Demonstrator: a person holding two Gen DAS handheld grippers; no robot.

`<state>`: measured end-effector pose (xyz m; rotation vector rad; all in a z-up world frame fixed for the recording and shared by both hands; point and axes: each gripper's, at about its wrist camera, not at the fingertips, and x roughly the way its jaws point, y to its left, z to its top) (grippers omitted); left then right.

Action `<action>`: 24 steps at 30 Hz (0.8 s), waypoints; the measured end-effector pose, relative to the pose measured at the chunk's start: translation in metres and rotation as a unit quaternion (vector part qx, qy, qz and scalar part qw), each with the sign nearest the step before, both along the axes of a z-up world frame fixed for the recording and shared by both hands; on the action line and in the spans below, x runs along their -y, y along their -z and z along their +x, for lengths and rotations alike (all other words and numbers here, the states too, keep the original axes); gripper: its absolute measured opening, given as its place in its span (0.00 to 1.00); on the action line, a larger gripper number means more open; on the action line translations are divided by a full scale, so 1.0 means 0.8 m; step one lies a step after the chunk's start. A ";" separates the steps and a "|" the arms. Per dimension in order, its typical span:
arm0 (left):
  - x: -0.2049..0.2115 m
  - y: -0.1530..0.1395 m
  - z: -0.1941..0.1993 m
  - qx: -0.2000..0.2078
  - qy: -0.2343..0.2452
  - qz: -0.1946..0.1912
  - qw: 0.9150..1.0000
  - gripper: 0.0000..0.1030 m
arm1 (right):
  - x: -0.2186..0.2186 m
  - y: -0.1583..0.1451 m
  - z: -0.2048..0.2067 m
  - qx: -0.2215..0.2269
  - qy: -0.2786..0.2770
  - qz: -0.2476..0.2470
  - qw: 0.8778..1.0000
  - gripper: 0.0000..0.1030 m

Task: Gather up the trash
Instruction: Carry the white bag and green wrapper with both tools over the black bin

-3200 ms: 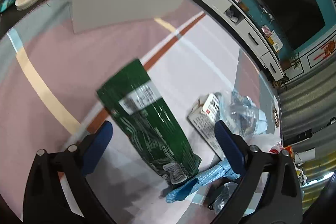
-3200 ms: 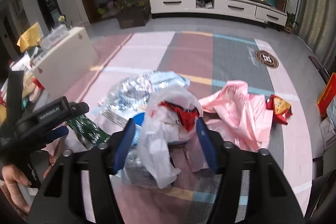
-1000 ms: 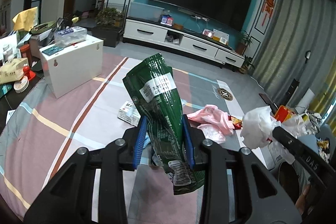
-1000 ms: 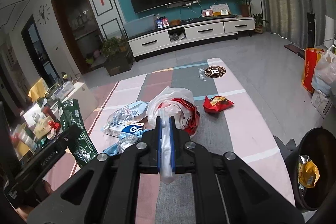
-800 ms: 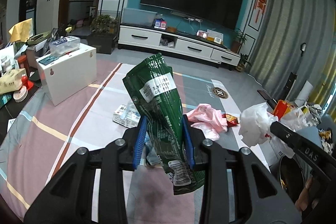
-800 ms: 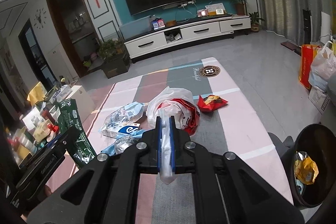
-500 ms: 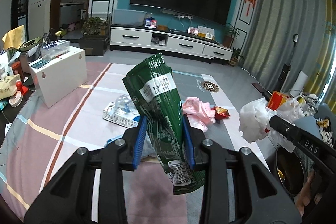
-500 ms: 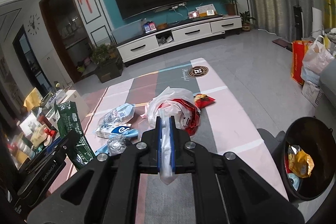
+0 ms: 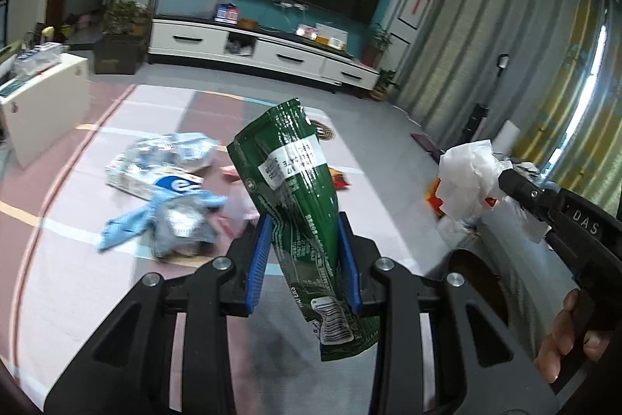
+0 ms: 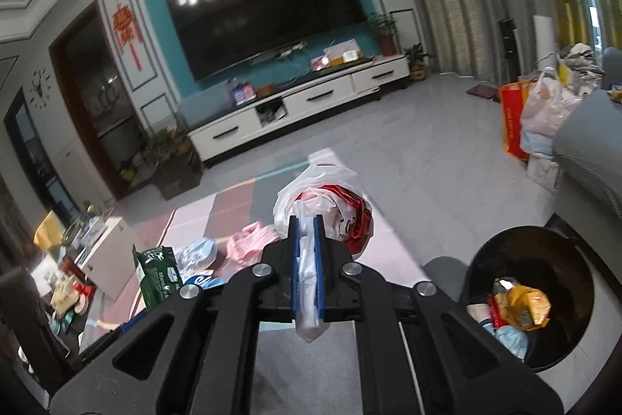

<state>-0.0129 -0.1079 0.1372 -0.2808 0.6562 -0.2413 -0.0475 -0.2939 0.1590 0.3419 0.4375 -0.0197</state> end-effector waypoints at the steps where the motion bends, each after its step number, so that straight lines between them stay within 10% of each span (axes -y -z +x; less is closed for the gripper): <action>1: 0.009 -0.002 0.001 0.002 0.003 -0.003 1.000 0.33 | 0.008 -0.002 -0.004 0.003 0.010 0.002 1.000 0.07; 10: 0.094 -0.012 0.011 0.003 0.072 -0.065 0.995 0.34 | 0.073 -0.006 -0.037 0.017 0.092 0.015 0.996 0.07; 24: 0.240 0.006 0.030 -0.030 0.170 -0.059 0.983 0.34 | 0.174 0.030 -0.079 -0.010 0.216 0.081 0.973 0.08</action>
